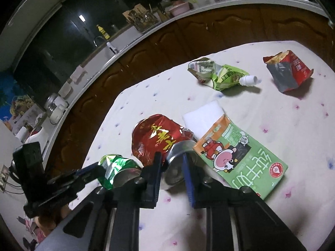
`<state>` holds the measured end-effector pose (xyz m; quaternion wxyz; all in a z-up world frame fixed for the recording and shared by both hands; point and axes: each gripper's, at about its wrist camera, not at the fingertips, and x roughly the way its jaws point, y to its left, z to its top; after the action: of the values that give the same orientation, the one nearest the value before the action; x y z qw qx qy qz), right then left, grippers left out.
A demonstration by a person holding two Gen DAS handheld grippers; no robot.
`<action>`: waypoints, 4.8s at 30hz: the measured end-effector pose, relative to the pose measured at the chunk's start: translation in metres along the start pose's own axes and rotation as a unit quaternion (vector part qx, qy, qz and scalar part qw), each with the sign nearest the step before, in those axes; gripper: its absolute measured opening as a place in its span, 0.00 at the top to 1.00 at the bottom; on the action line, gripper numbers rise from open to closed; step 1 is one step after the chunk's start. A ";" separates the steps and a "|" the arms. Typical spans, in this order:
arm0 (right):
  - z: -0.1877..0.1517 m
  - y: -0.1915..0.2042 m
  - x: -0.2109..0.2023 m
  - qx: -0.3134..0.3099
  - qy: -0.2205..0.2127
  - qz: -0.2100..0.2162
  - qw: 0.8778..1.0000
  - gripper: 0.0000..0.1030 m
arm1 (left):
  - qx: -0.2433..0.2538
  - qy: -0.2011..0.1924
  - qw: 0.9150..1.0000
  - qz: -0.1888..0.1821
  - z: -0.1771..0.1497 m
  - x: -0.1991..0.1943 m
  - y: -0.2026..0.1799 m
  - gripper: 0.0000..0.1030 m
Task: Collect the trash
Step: 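Grasp the red crushed can with the right tool while the left tool grasps the green crushed can, then carry the red and green cans over the pink bin, then open both tools to drop the cans into the bin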
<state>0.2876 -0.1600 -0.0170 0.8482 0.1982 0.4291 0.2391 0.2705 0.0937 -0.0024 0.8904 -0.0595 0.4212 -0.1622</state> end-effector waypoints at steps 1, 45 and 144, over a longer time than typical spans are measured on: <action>0.000 0.000 0.002 0.003 0.001 0.002 1.000 0.76 | 0.001 0.002 1.000 0.003 0.000 0.000 0.000 0.82; -0.025 -0.121 -0.226 0.077 -0.188 -0.060 0.977 0.89 | 0.042 -0.088 0.990 -0.100 0.027 -0.030 -0.167 0.91; -0.075 -0.360 -0.358 0.230 -0.242 -0.188 0.923 0.33 | 0.175 -0.049 0.976 -0.115 0.020 0.131 -0.488 0.50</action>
<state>0.1253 -0.6469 -0.0262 0.8867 0.3554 0.2830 -0.0857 0.2471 -0.4105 0.0324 0.8819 0.0416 0.3323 -0.3319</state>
